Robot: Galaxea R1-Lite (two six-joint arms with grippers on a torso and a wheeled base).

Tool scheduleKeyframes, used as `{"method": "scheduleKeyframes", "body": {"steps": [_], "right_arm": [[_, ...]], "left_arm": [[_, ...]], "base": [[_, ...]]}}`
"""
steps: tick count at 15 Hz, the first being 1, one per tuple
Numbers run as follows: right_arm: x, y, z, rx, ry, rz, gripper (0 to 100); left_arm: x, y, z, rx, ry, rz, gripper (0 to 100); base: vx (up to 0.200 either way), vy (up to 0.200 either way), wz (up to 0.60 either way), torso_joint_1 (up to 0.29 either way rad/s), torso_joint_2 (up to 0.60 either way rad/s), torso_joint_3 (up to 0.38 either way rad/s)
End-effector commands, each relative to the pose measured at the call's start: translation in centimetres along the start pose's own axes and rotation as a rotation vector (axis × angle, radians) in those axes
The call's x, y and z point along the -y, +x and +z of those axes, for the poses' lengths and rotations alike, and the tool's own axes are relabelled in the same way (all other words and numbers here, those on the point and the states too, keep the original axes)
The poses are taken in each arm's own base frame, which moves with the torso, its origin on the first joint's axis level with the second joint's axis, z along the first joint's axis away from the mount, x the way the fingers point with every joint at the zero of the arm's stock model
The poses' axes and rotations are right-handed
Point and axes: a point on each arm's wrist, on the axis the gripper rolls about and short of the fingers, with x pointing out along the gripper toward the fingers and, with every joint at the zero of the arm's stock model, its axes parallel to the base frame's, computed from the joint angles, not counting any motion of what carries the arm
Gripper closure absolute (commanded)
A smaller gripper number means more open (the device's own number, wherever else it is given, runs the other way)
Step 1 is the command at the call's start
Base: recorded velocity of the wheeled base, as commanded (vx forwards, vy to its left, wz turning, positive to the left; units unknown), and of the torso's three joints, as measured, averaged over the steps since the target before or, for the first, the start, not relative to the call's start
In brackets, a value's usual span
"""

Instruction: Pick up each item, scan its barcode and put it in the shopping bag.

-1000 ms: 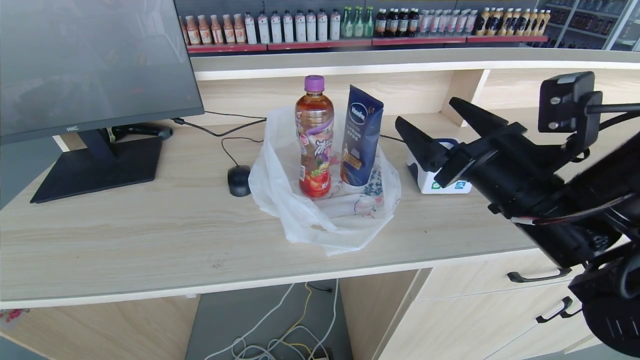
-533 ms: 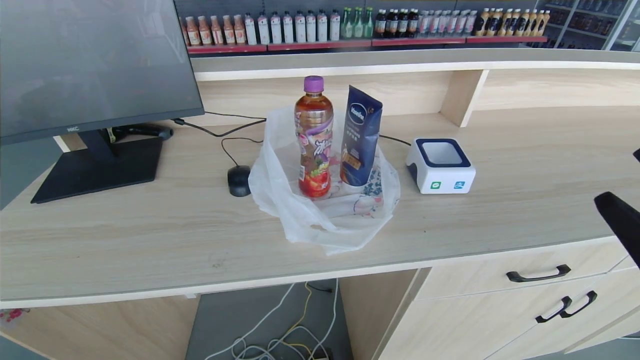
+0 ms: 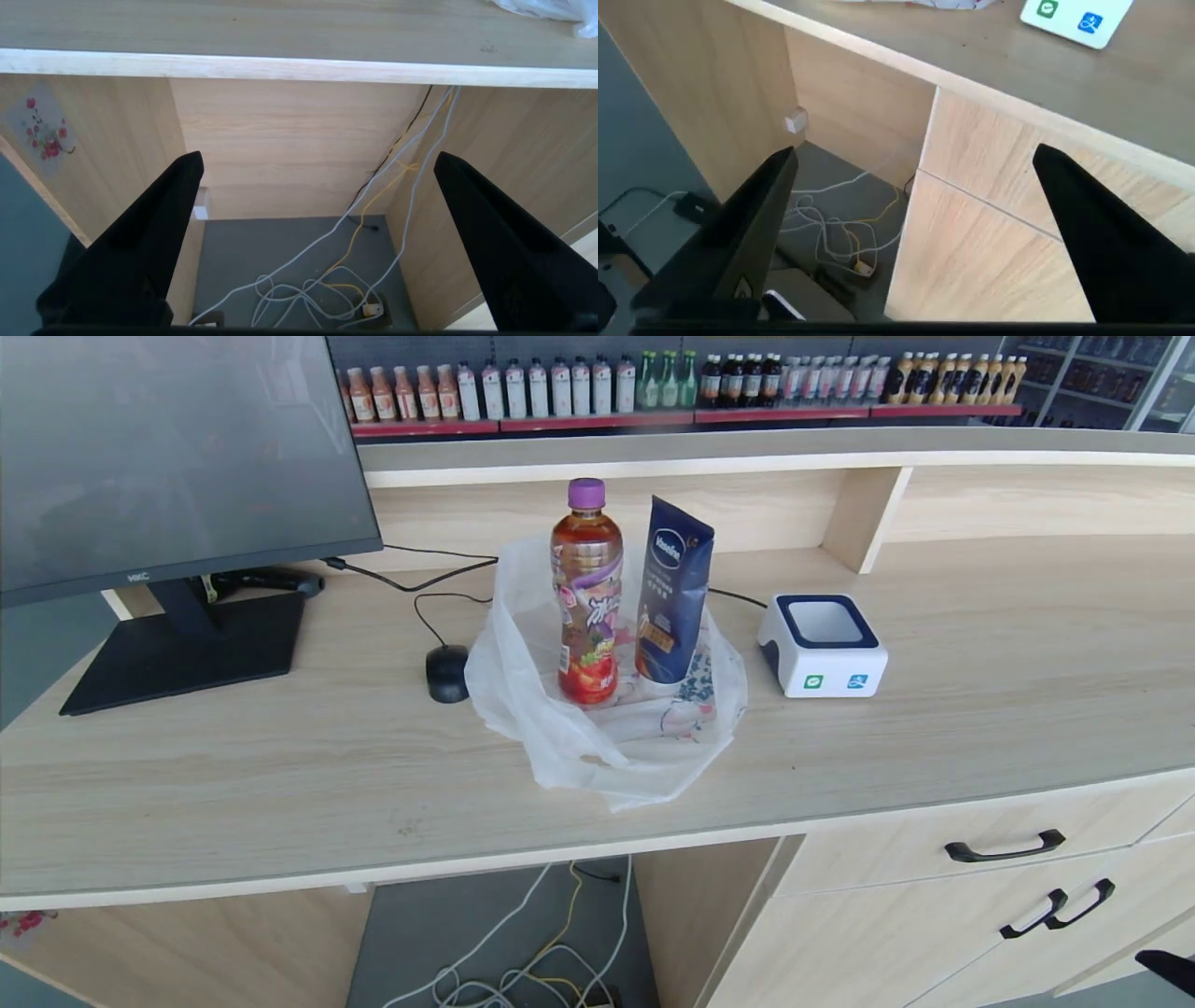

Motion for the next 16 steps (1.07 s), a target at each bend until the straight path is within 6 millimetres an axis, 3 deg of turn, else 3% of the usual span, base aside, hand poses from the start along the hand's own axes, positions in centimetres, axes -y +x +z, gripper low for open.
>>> {"method": "scheduleKeyframes", "body": {"steps": [1,6,11,14,16], "right_arm": [[-0.8,-3.7,-3.0,0.010,-0.010,0.000,0],[-0.5,-3.5,-3.3,-0.043,0.228,-0.131,0],[-0.5,-2.8,-3.1,-0.175,0.198,-0.443,0],[-0.9,-3.4,-3.1,-0.123,0.173,-0.603,0],[-1.2,-3.8,-3.1,-0.063,0.169,-0.622,0]], "left_arm": [[0.0,0.0,0.0,0.000,-0.001,0.001,0],[0.0,0.0,0.0,0.000,-0.001,0.001,0],[0.0,0.0,0.0,0.000,0.001,0.003,0],[0.0,0.0,0.0,0.000,0.001,0.001,0],[0.0,0.0,0.0,0.000,-0.001,0.001,0]], "base": [[0.000,0.000,0.00,0.000,0.00,0.000],[0.000,0.000,0.00,0.000,0.00,0.000],[0.000,0.000,0.00,0.000,0.00,0.000],[0.000,0.000,0.00,0.000,0.00,0.000],[0.000,0.000,0.00,0.000,0.00,0.000]]}}
